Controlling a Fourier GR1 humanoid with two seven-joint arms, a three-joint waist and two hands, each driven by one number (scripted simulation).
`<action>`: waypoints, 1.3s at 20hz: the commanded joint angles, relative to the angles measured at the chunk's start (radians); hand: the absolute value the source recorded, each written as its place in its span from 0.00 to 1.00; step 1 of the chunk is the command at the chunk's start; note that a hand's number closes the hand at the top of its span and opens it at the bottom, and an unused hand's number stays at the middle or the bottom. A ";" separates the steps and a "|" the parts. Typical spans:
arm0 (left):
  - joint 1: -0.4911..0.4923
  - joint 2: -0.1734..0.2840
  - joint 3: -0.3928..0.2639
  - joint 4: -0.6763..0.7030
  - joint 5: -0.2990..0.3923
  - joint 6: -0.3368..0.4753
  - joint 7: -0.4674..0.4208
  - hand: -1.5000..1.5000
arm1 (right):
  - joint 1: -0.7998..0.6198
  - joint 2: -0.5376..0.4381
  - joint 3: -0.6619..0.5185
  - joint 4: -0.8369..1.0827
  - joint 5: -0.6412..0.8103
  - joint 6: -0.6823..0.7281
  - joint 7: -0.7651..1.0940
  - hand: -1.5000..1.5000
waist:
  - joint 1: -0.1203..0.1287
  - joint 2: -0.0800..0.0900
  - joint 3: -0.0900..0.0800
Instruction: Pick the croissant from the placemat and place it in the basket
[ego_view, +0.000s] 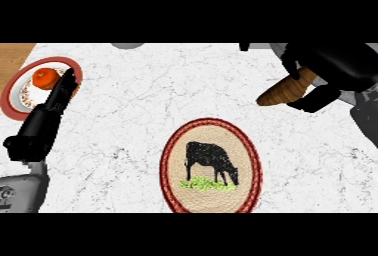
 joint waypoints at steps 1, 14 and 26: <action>0.012 0.006 0.012 -0.004 0.005 0.000 -0.007 0.50 | -0.014 -0.066 -0.226 0.078 -0.179 -0.091 -0.159 1.00 | -0.004 0.032 0.023; -0.029 -0.012 -0.035 -0.015 -0.006 -0.017 0.027 0.50 | -0.125 -0.313 -0.520 0.420 -0.663 0.424 -0.749 1.00 | 0.044 0.027 0.006; -0.034 -0.020 -0.043 0.025 -0.028 -0.010 0.016 0.50 | -0.247 -0.403 -0.333 0.441 -0.702 0.600 -0.690 1.00 | 0.045 0.014 -0.001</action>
